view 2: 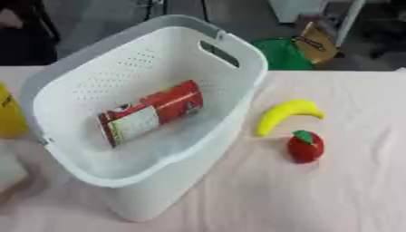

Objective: Pick up objects on the table and place them in the box.

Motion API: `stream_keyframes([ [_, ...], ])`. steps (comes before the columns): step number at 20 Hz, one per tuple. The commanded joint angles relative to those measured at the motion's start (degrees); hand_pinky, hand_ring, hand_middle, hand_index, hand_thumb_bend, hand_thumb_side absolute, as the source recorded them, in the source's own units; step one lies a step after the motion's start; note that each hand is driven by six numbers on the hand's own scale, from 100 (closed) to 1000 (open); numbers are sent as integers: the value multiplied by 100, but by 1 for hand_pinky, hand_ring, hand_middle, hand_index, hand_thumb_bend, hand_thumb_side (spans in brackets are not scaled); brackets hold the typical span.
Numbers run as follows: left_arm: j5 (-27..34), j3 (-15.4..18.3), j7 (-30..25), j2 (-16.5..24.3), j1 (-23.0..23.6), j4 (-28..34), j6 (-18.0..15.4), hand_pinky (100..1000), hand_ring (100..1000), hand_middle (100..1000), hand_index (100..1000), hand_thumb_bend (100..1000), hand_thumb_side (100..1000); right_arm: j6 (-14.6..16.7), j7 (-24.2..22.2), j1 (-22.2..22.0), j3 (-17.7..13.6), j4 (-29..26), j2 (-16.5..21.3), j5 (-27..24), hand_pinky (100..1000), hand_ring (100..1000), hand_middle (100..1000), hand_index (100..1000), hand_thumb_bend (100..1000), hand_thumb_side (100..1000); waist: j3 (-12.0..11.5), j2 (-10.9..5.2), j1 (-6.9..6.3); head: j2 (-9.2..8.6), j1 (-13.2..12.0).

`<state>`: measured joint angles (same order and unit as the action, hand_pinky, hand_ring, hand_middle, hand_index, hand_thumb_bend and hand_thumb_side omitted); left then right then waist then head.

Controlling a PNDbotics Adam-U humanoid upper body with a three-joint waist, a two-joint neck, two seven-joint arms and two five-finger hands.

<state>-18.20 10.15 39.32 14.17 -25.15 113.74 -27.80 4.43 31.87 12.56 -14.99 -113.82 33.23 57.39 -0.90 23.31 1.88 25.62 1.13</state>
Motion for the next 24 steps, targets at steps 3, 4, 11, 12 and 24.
stream_keyframes([
  [3, 3, 1, 126, 115, -44, 85, -170, 678, 573, 600, 740, 107, 1000, -417, -2133, -36, 375, -77, 1229, 182, 746, 783, 863, 944, 100, 812, -28, -175, 34, 5, 68],
  [4, 7, -3, 118, 112, -43, 85, -170, 678, 573, 600, 740, 107, 1000, -457, -2633, -14, 468, -77, 1419, 205, 746, 783, 863, 944, 100, 812, -31, -185, 37, 9, 78],
  [11, 36, -24, 77, 113, -42, 85, -173, 678, 573, 600, 741, 106, 1000, -429, -4664, 40, 1039, -77, 2480, 152, 741, 801, 902, 973, 100, 856, -64, -226, 65, 27, 145],
  [12, 39, -25, 74, 114, -42, 85, -173, 678, 573, 600, 741, 106, 1000, -429, -4765, 46, 1072, -77, 2548, 119, 741, 801, 902, 973, 100, 856, -65, -228, 67, 30, 148],
  [24, 83, -61, 15, 121, -43, 85, -166, 678, 573, 600, 741, 105, 1000, -767, -5768, -10, 1556, -77, 3497, -512, 748, 824, 929, 999, 100, 904, -108, -245, 73, 76, 248],
])
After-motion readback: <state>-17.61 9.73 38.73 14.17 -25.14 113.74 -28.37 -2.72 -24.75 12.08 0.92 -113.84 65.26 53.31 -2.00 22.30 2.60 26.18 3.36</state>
